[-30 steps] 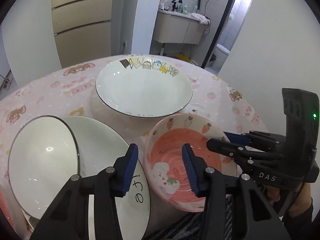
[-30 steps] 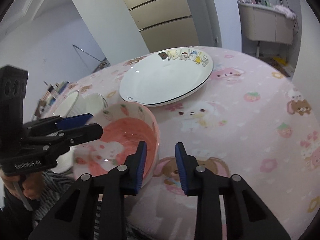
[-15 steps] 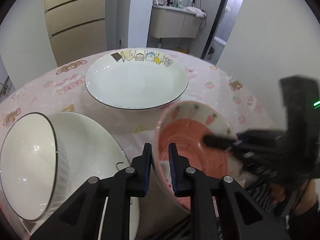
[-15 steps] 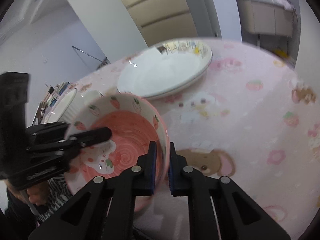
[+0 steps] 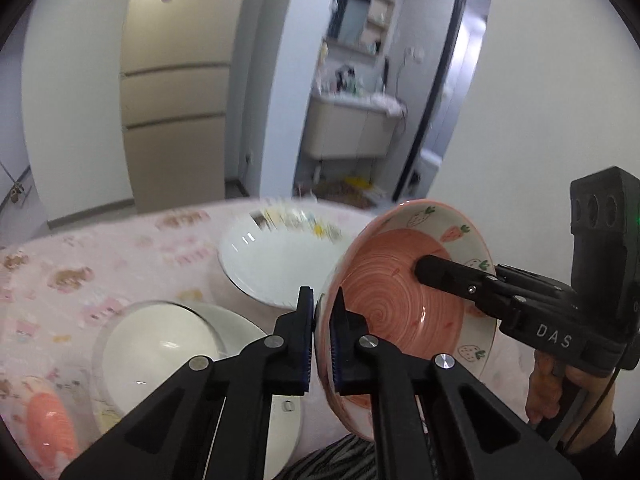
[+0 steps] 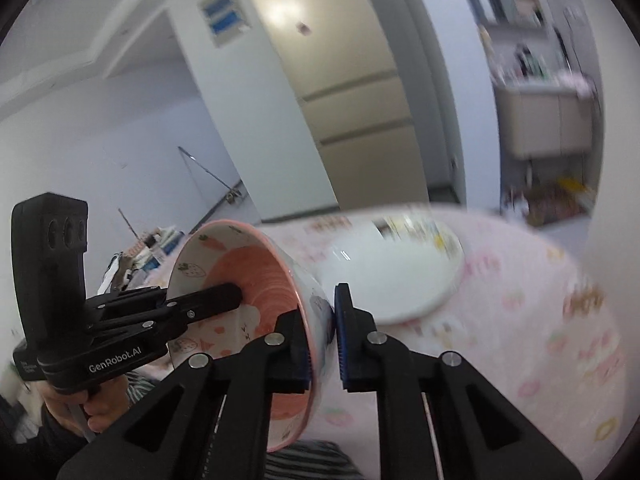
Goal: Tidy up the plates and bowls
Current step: 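Lift the pink swirl bowl with both tools and carry it across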
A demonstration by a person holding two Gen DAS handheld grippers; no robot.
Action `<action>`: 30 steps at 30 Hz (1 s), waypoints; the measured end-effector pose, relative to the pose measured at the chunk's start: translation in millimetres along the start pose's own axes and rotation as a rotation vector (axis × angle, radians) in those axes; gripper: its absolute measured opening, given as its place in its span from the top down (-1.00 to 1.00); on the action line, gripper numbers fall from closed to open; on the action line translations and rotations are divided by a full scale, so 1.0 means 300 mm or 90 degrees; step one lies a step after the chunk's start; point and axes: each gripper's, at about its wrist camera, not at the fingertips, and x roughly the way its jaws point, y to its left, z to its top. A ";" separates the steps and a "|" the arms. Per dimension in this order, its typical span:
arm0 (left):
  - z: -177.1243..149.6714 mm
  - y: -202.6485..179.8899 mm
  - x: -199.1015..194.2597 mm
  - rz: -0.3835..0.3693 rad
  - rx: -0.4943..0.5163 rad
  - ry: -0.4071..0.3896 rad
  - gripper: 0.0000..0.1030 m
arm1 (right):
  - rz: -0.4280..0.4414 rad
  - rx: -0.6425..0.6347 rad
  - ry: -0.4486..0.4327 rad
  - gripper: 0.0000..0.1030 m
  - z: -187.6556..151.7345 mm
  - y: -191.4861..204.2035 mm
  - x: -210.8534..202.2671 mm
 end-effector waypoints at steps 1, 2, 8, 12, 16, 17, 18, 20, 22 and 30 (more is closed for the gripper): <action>0.014 0.010 -0.037 0.006 -0.001 -0.012 0.85 | -0.003 -0.020 -0.009 0.81 0.023 0.050 -0.008; 0.033 0.030 -0.093 0.015 -0.003 -0.028 0.85 | -0.004 -0.041 -0.019 0.81 0.046 0.101 -0.016; 0.090 0.165 -0.359 0.062 -0.026 -0.084 0.85 | 0.051 -0.107 -0.043 0.82 0.159 0.357 -0.009; 0.082 0.264 -0.504 0.108 -0.042 -0.113 0.85 | 0.086 -0.153 -0.047 0.82 0.186 0.540 0.021; 0.027 0.381 -0.601 0.146 -0.073 -0.126 0.84 | 0.113 -0.168 -0.034 0.82 0.168 0.669 0.089; 0.013 0.400 -0.609 0.151 -0.078 -0.125 0.84 | 0.118 -0.173 -0.028 0.82 0.160 0.696 0.109; -0.004 0.430 -0.621 0.159 -0.084 -0.123 0.84 | 0.122 -0.179 -0.022 0.82 0.152 0.719 0.130; -0.042 0.483 -0.644 0.171 -0.094 -0.120 0.84 | 0.135 -0.183 -0.008 0.82 0.129 0.759 0.174; -0.076 0.526 -0.657 0.184 -0.102 -0.117 0.84 | 0.147 -0.190 0.006 0.82 0.105 0.797 0.216; -0.261 0.702 -0.626 0.237 -0.145 -0.062 0.84 | 0.187 -0.187 0.105 0.82 -0.032 0.857 0.453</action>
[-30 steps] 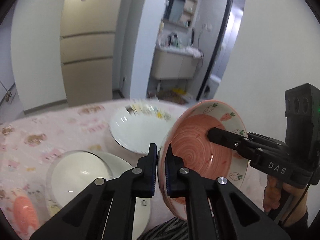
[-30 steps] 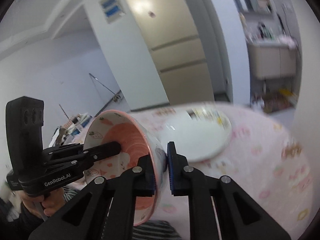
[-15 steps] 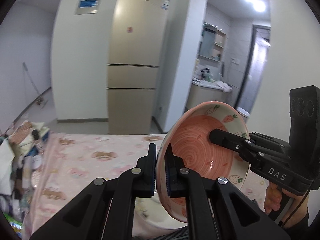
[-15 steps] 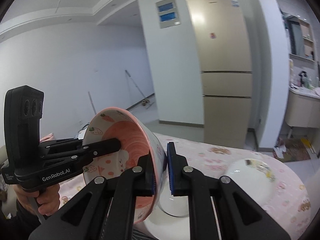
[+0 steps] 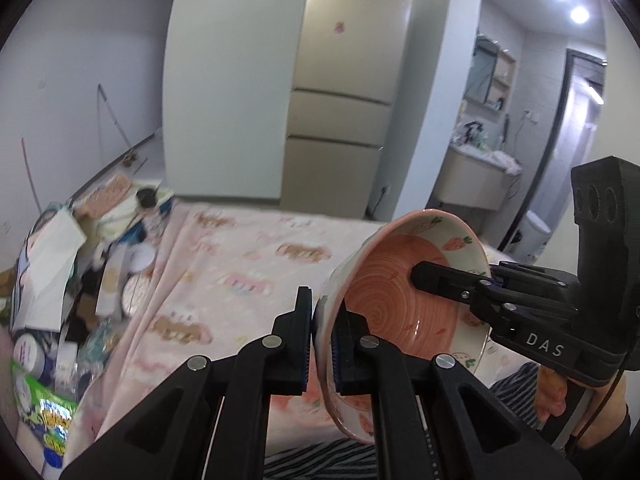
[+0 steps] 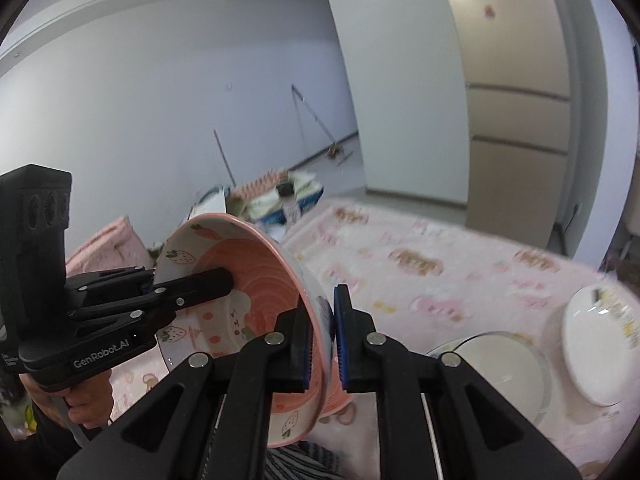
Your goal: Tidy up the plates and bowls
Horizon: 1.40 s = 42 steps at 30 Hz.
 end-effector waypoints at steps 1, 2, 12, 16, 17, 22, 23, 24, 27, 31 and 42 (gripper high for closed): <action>-0.018 0.009 0.016 0.008 -0.002 0.005 0.84 | 0.004 0.006 0.009 0.81 -0.016 -0.005 0.029; -0.042 0.024 0.049 0.022 -0.003 0.017 0.84 | 0.008 0.016 0.021 0.81 -0.036 -0.013 0.066; -0.149 0.077 0.214 0.046 -0.007 0.076 0.84 | 0.005 0.030 0.106 0.81 -0.130 -0.054 0.261; -0.165 0.078 0.245 0.050 -0.004 0.080 0.84 | 0.003 0.025 0.111 0.81 -0.148 -0.063 0.280; -0.168 0.076 0.253 0.049 -0.002 0.083 0.84 | 0.002 0.023 0.113 0.81 -0.152 -0.067 0.290; -0.188 0.096 0.294 0.045 -0.010 0.088 0.84 | -0.033 -0.040 0.115 0.80 -0.176 -0.049 0.321; -0.191 0.102 0.295 0.045 -0.014 0.080 0.84 | -0.047 -0.068 0.110 0.80 -0.182 -0.031 0.322; -0.193 0.104 0.296 0.046 -0.014 0.076 0.83 | -0.057 -0.086 0.109 0.80 -0.185 -0.018 0.323; -0.198 0.111 0.298 0.051 -0.016 0.067 0.81 | -0.082 -0.134 0.102 0.80 -0.189 0.013 0.324; -0.205 0.102 0.300 0.052 -0.001 0.059 0.81 | -0.108 -0.174 0.090 0.76 -0.196 0.026 0.321; -0.211 0.092 0.304 0.080 0.014 0.057 0.80 | -0.155 -0.224 0.090 0.61 -0.230 0.027 0.333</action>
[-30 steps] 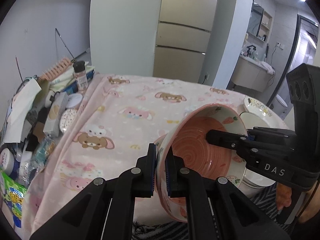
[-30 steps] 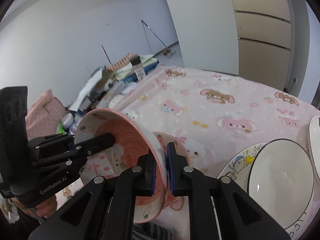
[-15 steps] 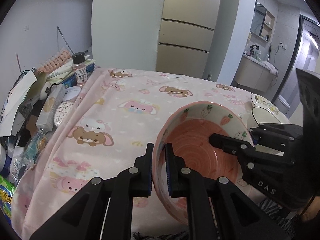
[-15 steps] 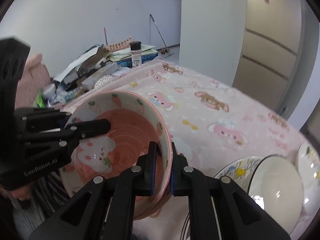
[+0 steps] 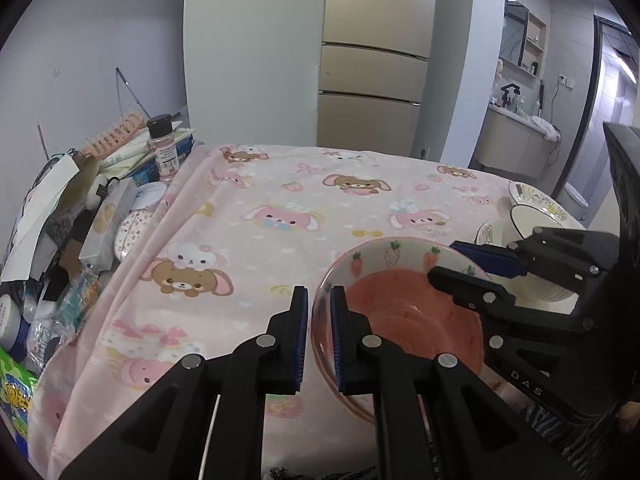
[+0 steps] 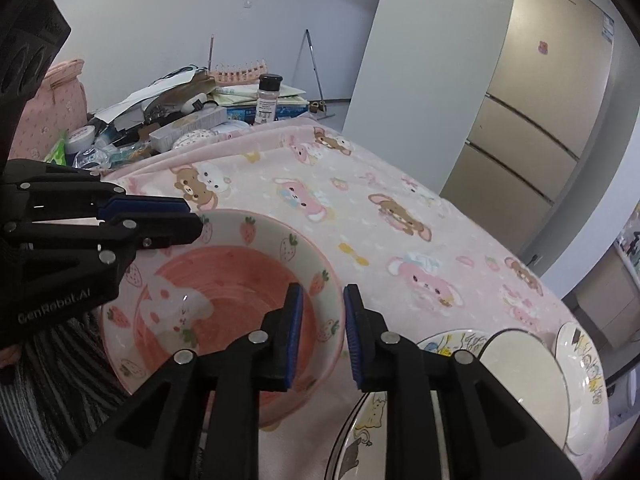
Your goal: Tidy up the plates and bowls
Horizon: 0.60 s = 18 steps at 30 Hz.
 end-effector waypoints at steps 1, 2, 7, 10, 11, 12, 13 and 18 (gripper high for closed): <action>-0.001 -0.004 -0.001 0.002 0.003 0.000 0.80 | -0.001 -0.002 0.001 0.60 -0.003 0.001 0.000; -0.001 -0.009 -0.003 0.004 0.007 -0.002 0.80 | -0.003 -0.005 0.000 0.60 -0.003 0.007 0.001; 0.002 -0.010 -0.028 0.004 0.007 -0.015 0.80 | 0.009 0.027 -0.021 -0.21 0.000 -0.024 -0.040; 0.020 -0.007 -0.076 0.017 0.016 -0.028 0.80 | 0.001 0.013 -0.030 -0.88 0.023 -0.020 -0.120; 0.038 -0.015 -0.116 0.016 0.030 -0.043 0.80 | 0.021 -0.012 -0.022 -0.99 0.035 -0.013 -0.154; 0.051 -0.022 -0.143 0.013 0.037 -0.052 0.79 | 0.025 -0.033 -0.020 -0.99 0.047 -0.009 -0.195; 0.067 -0.031 -0.173 0.012 0.043 -0.064 0.65 | 0.019 -0.041 -0.024 -1.00 0.057 -0.009 -0.229; 0.142 -0.107 -0.349 -0.034 0.062 -0.167 -1.00 | 0.018 0.002 -0.112 -1.00 0.090 -0.103 -0.480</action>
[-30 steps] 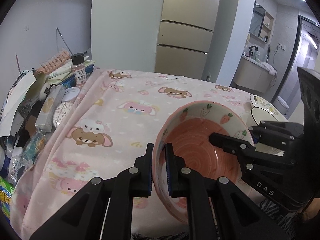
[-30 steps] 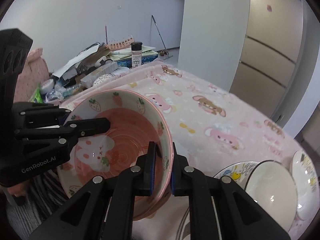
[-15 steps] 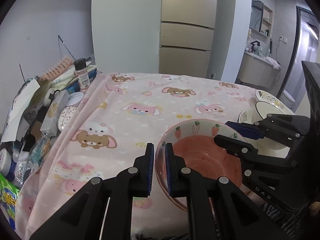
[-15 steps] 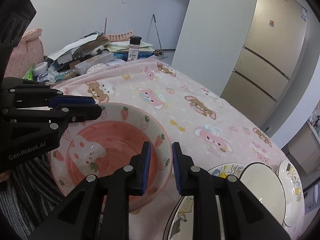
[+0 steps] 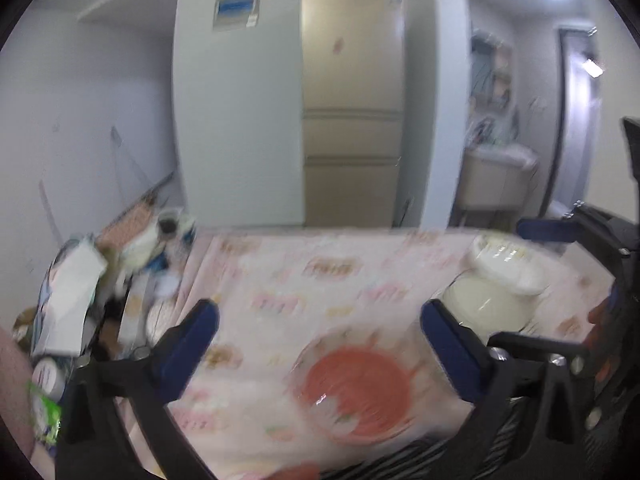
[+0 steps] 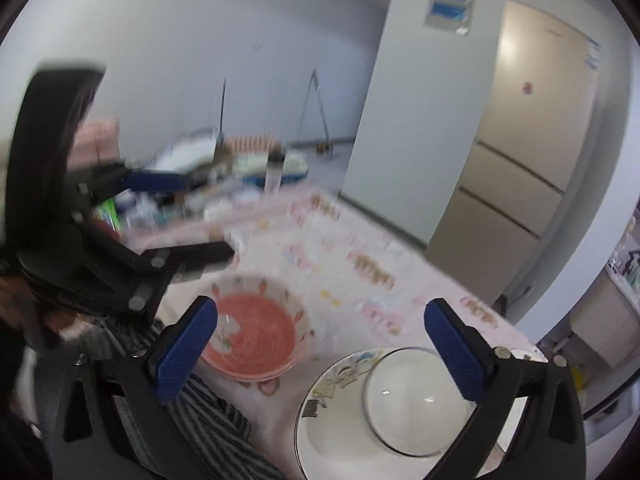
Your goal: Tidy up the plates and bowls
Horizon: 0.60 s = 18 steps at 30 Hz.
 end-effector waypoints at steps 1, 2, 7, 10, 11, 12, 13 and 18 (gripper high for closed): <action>0.013 -0.023 -0.017 -0.009 0.014 -0.013 -1.00 | -0.004 0.010 -0.018 -1.00 0.007 -0.022 -0.048; 0.027 -0.054 -0.029 -0.012 0.030 -0.019 -1.00 | -0.011 0.018 -0.035 -1.00 0.015 -0.045 -0.097; 0.091 -0.161 -0.045 -0.076 0.025 -0.045 -1.00 | -0.068 0.053 -0.101 -1.00 0.010 -0.141 -0.295; 0.139 -0.197 0.000 -0.152 -0.024 -0.032 -1.00 | -0.084 0.085 -0.119 -1.00 -0.012 -0.202 -0.343; 0.152 -0.213 0.013 -0.166 -0.033 -0.028 -1.00 | -0.090 0.096 -0.120 -1.00 -0.019 -0.221 -0.345; 0.160 -0.227 0.028 -0.174 -0.036 -0.025 -1.00 | -0.095 0.109 -0.120 -1.00 -0.030 -0.239 -0.350; 0.168 -0.247 0.049 -0.183 -0.035 -0.020 -1.00 | -0.096 0.123 -0.118 -1.00 -0.042 -0.261 -0.351; 0.171 -0.323 0.162 -0.217 -0.039 0.032 -1.00 | -0.108 0.185 -0.098 -1.00 -0.117 -0.360 -0.314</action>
